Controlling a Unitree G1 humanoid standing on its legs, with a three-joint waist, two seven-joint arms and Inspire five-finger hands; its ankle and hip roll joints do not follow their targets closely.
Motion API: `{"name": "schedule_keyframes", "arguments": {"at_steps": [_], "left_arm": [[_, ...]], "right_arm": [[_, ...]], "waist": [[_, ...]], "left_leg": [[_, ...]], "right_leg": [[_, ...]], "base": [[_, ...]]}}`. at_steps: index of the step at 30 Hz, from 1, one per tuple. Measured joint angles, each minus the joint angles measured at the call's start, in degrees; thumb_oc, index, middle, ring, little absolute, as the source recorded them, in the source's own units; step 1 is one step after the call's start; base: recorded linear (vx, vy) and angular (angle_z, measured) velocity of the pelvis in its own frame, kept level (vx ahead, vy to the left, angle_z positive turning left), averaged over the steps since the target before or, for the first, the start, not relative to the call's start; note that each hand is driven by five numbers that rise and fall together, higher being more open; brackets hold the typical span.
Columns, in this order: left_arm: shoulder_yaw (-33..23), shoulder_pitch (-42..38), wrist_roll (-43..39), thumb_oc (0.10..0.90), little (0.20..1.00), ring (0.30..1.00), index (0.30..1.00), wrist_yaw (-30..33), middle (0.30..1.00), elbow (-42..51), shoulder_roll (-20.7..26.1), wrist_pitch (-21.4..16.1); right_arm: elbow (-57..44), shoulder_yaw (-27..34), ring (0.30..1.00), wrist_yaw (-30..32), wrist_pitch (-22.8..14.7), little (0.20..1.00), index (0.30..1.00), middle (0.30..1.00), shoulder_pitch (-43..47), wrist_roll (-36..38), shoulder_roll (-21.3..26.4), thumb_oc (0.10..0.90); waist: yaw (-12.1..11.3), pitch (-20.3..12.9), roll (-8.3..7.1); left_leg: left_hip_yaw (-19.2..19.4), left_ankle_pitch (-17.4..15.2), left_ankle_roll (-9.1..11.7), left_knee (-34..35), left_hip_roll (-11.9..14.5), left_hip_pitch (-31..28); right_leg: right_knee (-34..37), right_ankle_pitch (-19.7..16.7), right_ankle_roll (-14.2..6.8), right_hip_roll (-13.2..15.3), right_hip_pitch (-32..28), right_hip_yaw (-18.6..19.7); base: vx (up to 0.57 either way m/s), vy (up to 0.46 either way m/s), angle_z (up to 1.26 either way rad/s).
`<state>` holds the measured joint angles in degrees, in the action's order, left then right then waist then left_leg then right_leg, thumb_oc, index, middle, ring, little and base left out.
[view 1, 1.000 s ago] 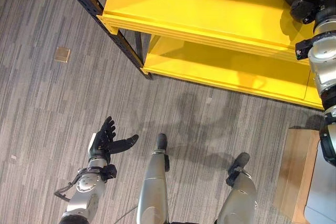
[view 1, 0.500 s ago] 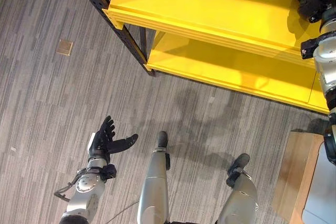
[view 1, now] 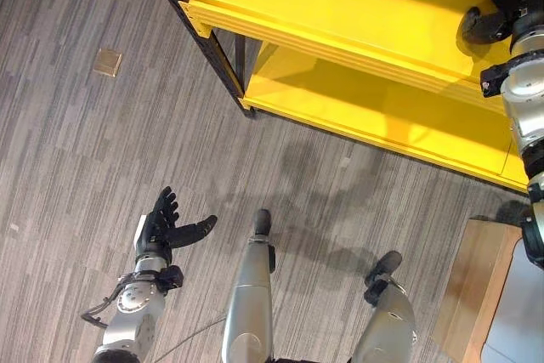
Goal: Move parts from the plastic box to the shelf.
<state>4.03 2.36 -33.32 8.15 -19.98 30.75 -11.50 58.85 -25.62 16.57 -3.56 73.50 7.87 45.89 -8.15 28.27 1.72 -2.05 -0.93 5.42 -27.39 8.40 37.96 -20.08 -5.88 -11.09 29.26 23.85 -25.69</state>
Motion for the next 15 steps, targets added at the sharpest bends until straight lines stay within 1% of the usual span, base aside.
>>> {"name": "schedule_keyframes", "arguments": {"at_steps": [11, 15], "left_arm": [[-0.3, 1.2, 0.0, 0.9, 1.0, 1.0, 1.0, 0.0, 1.0, 0.0, 0.0, 0.0], [-1.6, 1.2, 0.0, 0.9, 1.0, 1.0, 1.0, 0.0, 1.0, 0.0, 0.0, 0.0]], "right_arm": [[0.0, -0.7, 1.0, 0.0, 0.1, 1.0, 1.0, 1.0, 0.0, -1.1, -0.2, 0.9], [-0.4, -1.5, 1.0, 0.0, 0.1, 1.0, 1.0, 1.0, 0.1, -1.2, -0.3, 0.9]], "waist": [[-0.1, -0.2, -0.63], [-0.1, -0.2, -0.63]], "left_leg": [[-0.6, 0.1, 0.0, 0.2, -0.4, 0.2], [-0.7, 0.1, 0.0, 0.2, -0.4, 0.3]], "right_leg": [[0.9, 0.2, 0.0, -0.1, -0.7, -0.7], [0.9, 0.1, -0.1, -0.1, -0.8, -0.9]], "base": [[0.0, 0.002, 0.01], [0.0, 0.0, 0.0]]}}
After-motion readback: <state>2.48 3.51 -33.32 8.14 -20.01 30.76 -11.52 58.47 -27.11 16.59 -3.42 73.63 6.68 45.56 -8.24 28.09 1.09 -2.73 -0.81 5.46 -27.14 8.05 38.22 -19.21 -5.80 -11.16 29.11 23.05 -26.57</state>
